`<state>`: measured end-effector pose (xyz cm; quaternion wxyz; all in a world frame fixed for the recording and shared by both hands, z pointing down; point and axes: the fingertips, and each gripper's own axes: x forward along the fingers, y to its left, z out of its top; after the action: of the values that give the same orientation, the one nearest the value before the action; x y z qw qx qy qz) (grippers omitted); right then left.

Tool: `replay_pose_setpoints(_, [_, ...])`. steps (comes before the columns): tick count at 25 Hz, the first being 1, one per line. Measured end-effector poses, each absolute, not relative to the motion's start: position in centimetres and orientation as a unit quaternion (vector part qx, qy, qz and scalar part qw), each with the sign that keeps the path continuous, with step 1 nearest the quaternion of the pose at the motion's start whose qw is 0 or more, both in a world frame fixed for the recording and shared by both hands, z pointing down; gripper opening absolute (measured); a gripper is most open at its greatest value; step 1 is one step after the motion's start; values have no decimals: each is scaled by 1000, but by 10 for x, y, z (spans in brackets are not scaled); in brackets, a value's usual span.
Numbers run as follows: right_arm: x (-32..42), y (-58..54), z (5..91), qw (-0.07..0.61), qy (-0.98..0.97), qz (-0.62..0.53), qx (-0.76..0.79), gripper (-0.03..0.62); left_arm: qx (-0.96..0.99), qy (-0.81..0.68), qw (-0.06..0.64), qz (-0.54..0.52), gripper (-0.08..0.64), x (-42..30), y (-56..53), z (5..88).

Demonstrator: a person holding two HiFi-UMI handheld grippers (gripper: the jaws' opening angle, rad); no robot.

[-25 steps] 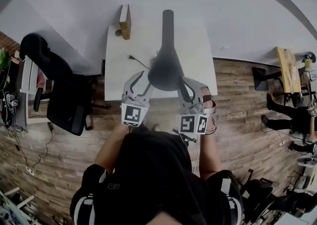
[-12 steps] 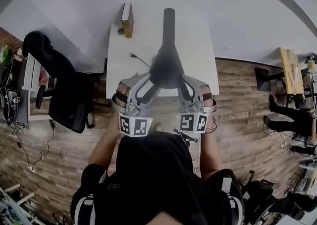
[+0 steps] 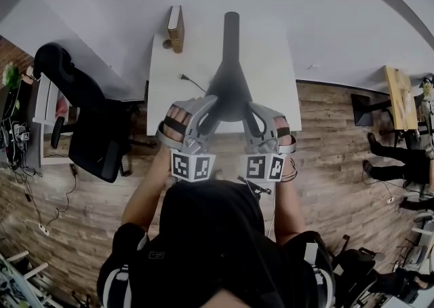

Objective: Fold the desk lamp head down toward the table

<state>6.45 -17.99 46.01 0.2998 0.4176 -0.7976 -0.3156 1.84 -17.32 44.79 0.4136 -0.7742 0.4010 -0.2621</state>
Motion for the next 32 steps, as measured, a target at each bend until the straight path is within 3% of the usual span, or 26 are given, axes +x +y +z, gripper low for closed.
replay_pose_setpoints(6, [64, -182, 464, 300, -797, -317, 417, 78, -781, 392, 402, -273, 96, 21, -176, 460])
replay_pose_setpoints(32, [66, -204, 547, 347, -738, -402, 416, 120, -679, 413, 518, -316, 117, 22, -196, 543])
